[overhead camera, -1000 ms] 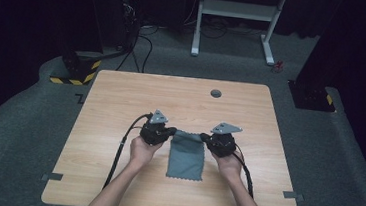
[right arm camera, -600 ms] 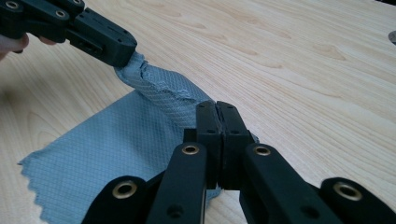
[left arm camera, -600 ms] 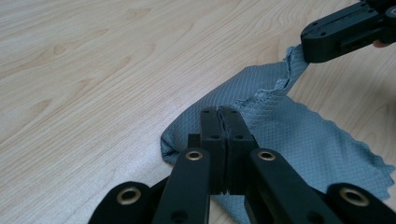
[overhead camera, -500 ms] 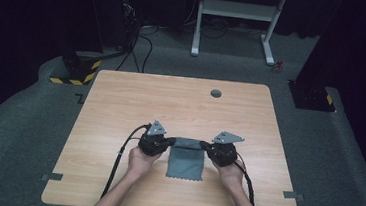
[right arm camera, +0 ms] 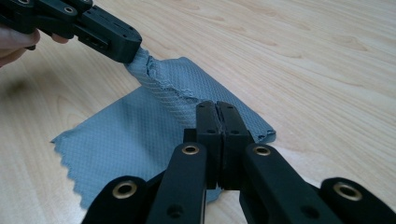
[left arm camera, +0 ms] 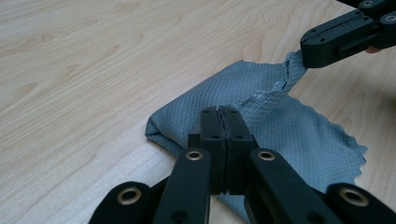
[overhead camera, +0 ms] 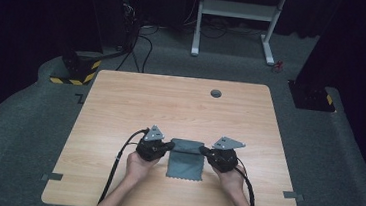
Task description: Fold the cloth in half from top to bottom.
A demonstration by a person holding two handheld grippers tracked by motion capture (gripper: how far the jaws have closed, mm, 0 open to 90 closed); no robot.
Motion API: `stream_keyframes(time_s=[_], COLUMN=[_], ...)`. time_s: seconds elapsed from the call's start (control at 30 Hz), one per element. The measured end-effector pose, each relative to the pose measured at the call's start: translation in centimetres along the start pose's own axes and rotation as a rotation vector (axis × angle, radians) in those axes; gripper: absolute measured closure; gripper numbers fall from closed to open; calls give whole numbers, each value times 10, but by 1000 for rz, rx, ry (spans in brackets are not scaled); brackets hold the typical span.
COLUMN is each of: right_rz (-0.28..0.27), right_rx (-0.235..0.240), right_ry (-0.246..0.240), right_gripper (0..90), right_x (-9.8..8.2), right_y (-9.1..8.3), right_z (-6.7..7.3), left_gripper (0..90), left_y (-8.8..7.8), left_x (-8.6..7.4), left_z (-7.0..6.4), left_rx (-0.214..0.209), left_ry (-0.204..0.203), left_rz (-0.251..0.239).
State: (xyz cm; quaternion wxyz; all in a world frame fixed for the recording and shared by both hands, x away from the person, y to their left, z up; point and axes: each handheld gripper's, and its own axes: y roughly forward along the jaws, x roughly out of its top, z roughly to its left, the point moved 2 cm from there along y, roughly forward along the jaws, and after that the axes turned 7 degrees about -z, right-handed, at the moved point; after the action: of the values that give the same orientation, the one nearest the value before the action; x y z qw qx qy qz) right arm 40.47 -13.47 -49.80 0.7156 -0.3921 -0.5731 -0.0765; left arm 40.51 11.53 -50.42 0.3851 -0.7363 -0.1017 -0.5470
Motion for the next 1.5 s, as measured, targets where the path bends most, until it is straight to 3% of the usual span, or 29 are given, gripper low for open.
stream_keyframes(time_s=[0.2, 0.67, 0.93, 1.5], right_rz=[19, 34, 29, 40], right_rx=[11, 37, 42, 57], right_ry=[-7, -39, -44, -36], right_gripper=[892, 891, 891, 890], right_x=[-8, -30, -37, -45], right_y=[-2, -14, -17, -18], right_z=[8, 27, 32, 36], left_gripper=[890, 889, 889, 888], left_y=[-3, -11, -12, -15], left_x=[-7, -27, -35, -45], left_z=[-4, -24, -31, -37], left_rx=[-11, -29, -29, -27], left_ry=[-2, 41, 61, 55], left_rz=[6, 24, 35, 34])
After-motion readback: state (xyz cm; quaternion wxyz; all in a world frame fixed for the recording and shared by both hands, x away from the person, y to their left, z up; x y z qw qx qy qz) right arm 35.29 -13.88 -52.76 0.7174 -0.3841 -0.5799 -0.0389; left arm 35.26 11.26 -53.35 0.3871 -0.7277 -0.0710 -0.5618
